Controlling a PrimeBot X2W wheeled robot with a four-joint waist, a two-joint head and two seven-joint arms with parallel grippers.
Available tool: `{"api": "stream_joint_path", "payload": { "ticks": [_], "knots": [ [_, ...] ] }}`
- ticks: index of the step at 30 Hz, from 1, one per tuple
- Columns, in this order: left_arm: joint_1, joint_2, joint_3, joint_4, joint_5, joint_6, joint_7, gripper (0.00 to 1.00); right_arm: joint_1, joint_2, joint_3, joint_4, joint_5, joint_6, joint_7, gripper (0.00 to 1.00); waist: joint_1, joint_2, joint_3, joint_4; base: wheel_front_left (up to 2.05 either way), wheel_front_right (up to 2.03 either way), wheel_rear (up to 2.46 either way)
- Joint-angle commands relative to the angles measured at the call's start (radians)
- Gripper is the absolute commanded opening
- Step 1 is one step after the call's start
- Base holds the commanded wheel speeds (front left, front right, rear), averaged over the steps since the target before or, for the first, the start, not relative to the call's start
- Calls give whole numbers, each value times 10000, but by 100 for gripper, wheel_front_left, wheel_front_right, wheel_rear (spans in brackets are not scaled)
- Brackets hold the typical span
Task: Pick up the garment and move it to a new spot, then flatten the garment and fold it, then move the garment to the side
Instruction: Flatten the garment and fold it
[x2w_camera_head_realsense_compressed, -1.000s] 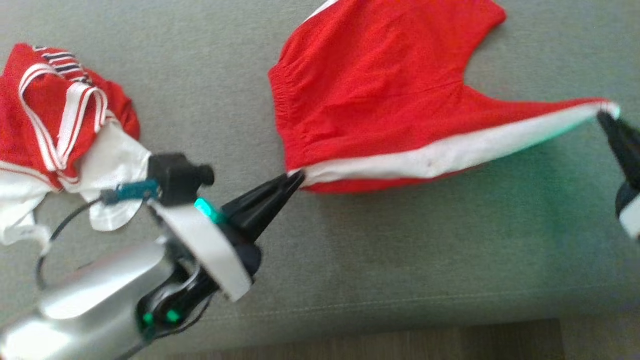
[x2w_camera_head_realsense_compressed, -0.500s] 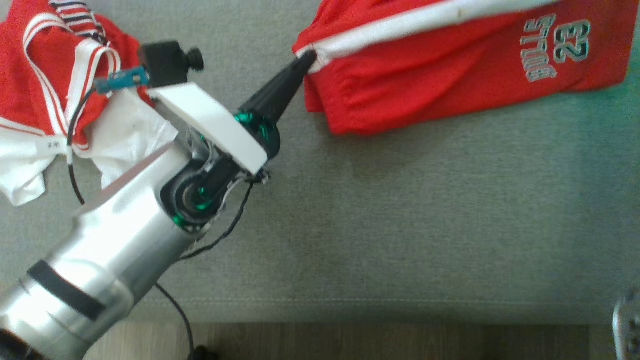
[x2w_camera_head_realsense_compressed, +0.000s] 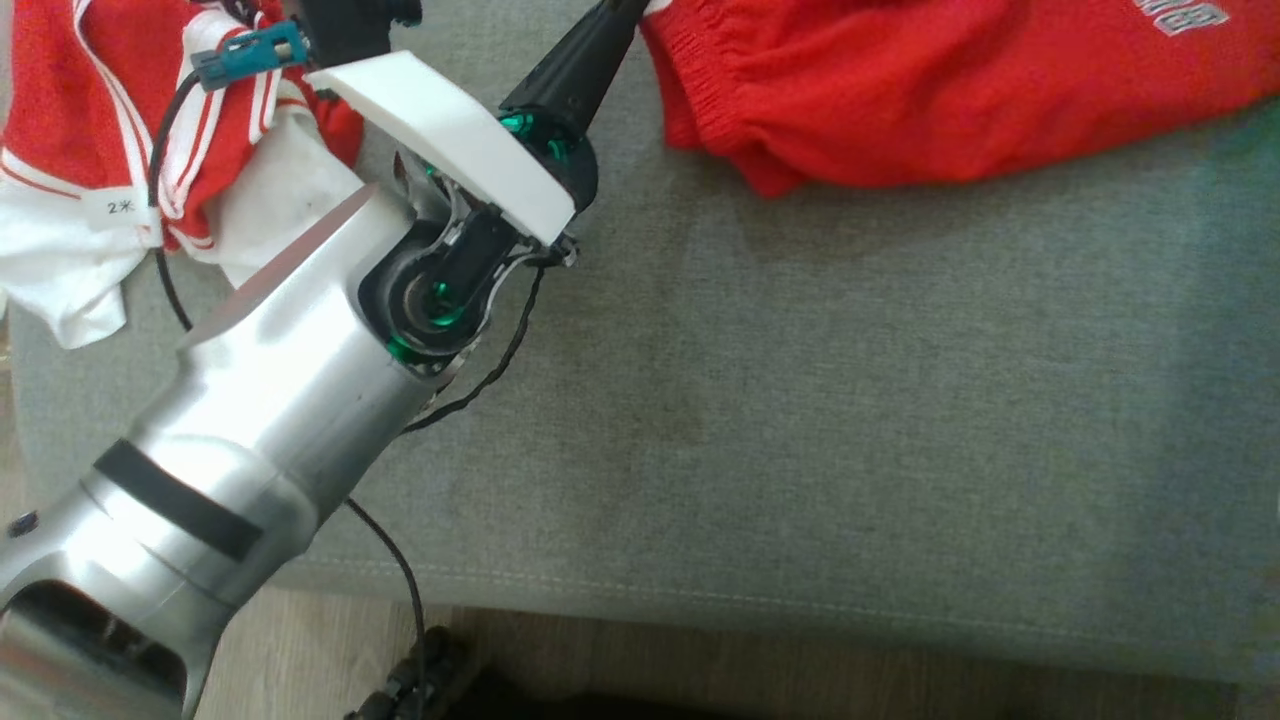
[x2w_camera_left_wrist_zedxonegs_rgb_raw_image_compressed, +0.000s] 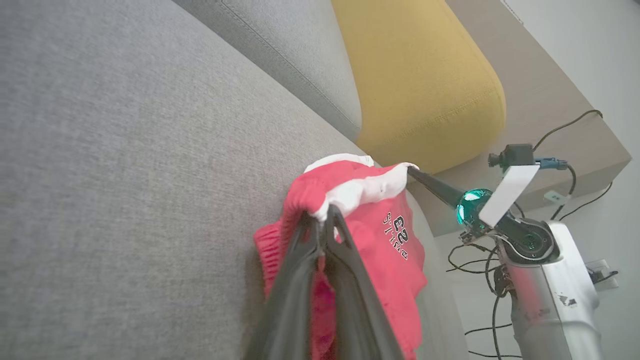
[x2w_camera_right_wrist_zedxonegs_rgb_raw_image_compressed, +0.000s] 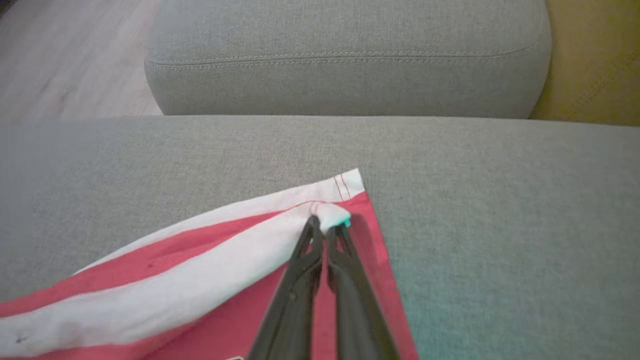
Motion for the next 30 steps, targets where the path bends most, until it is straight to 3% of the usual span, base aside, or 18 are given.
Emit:
{"api": "stream_joint_path", "payload": {
  "ticks": [1,13,14,15,21,24,30],
  "knots": [
    [-329,240,463,-136,137,-68,-178,0,-483,51,145,-190,-106,-4,-174,0,0,0,97,90,0,0,0],
    [-351,54,494,38,489,-70,-631,0,-1174,-90,469,1401,-561,-4,-1244,0,0,0,118,192,0,0,0],
    [-376,39,514,74,582,-70,-687,33,-1202,-79,409,1520,-589,-4,-1380,22,0,0,103,182,0,0,0],
    [-395,13,545,111,666,-70,-738,96,-1237,-49,334,1629,-607,-4,-1528,97,0,0,92,170,0,0,0],
    [-297,-15,897,418,1501,-70,-930,100,-1194,68,347,1820,-194,-4,-2487,100,0,0,-103,36,0,0,0],
    [248,-95,2128,589,2493,-41,-947,100,-680,-44,745,1706,390,-4,-2664,100,0,0,-398,-95,0,0,0],
    [2364,-655,4721,-826,6160,1089,-952,100,905,-760,1903,1279,1398,-4,-2402,100,0,0,-934,-245,0,0,0]
  ]
}}
